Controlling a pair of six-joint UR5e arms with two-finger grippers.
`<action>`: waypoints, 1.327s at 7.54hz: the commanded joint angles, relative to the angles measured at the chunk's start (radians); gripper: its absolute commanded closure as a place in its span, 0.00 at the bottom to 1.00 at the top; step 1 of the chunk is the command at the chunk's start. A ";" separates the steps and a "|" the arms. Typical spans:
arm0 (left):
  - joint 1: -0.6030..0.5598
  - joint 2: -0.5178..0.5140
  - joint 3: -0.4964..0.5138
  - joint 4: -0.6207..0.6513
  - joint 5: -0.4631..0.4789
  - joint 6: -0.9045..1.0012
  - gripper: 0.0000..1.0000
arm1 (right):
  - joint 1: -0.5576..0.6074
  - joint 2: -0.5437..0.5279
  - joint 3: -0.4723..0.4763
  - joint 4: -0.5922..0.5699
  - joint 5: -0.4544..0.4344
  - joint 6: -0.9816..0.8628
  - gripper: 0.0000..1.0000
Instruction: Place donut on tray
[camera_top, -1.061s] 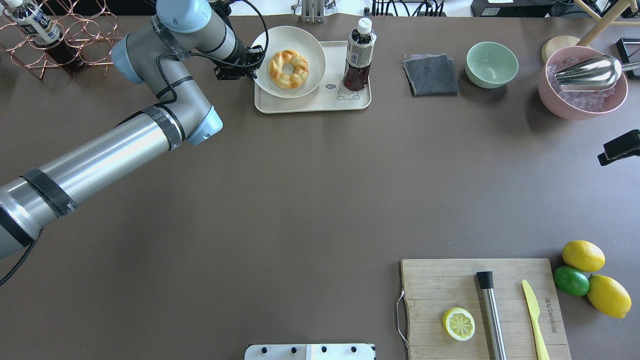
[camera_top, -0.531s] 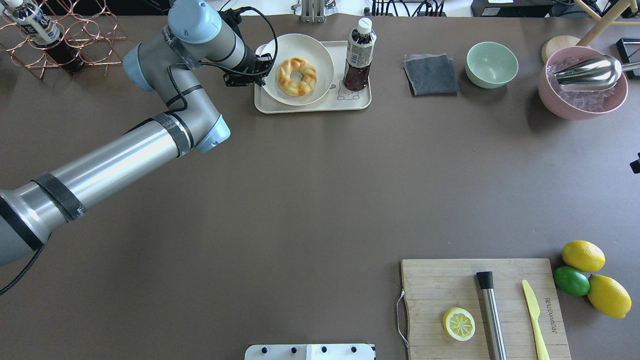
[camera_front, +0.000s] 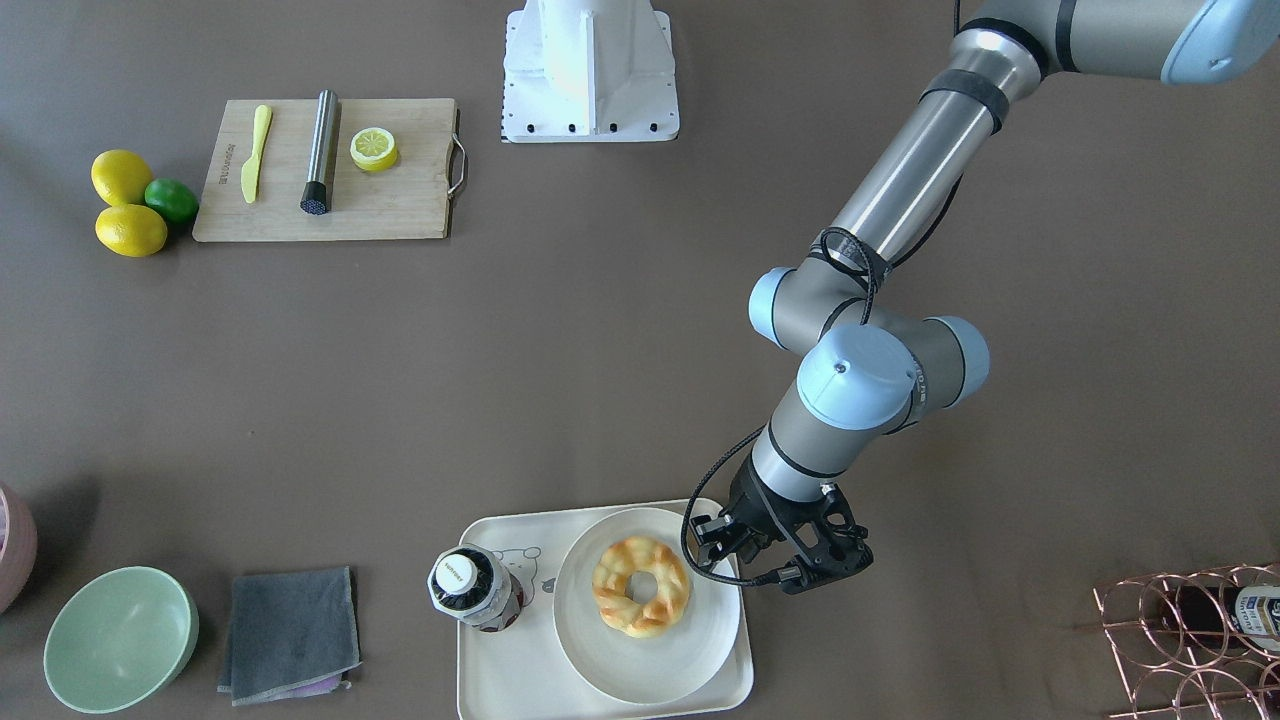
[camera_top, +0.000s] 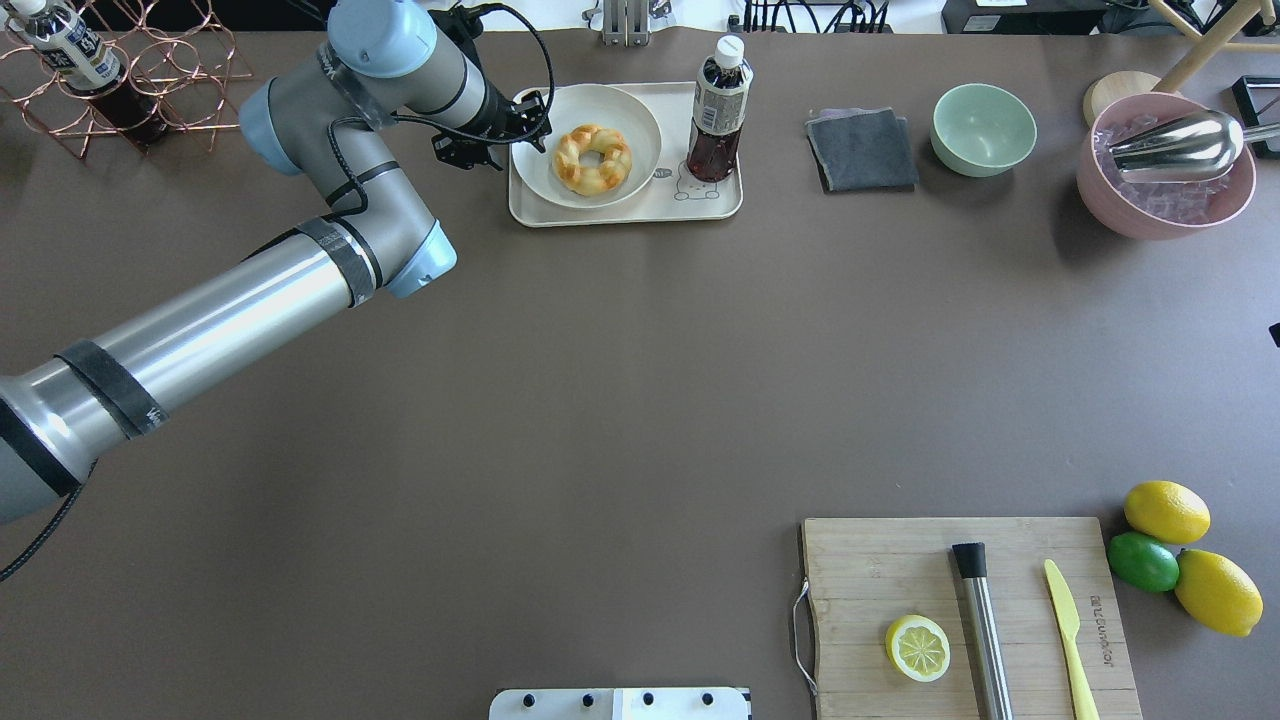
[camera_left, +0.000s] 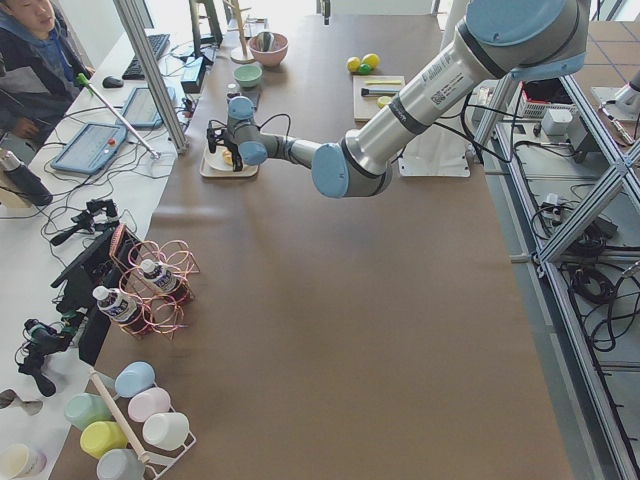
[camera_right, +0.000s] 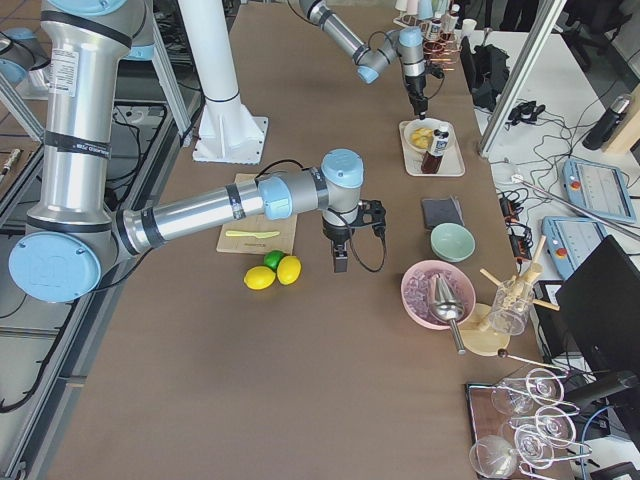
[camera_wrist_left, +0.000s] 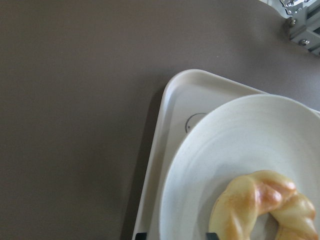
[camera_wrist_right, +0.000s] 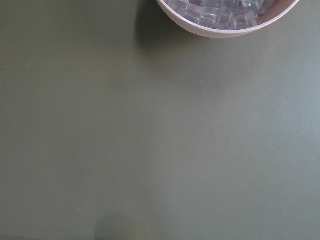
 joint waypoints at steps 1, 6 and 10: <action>-0.048 0.096 -0.219 0.117 -0.066 0.031 0.28 | 0.022 0.003 -0.015 0.000 0.000 -0.031 0.00; -0.295 0.586 -1.010 0.839 -0.210 0.872 0.25 | 0.147 0.108 -0.229 0.000 -0.005 -0.246 0.00; -0.533 0.858 -1.115 0.850 -0.216 1.316 0.05 | 0.213 0.135 -0.318 0.000 -0.005 -0.355 0.00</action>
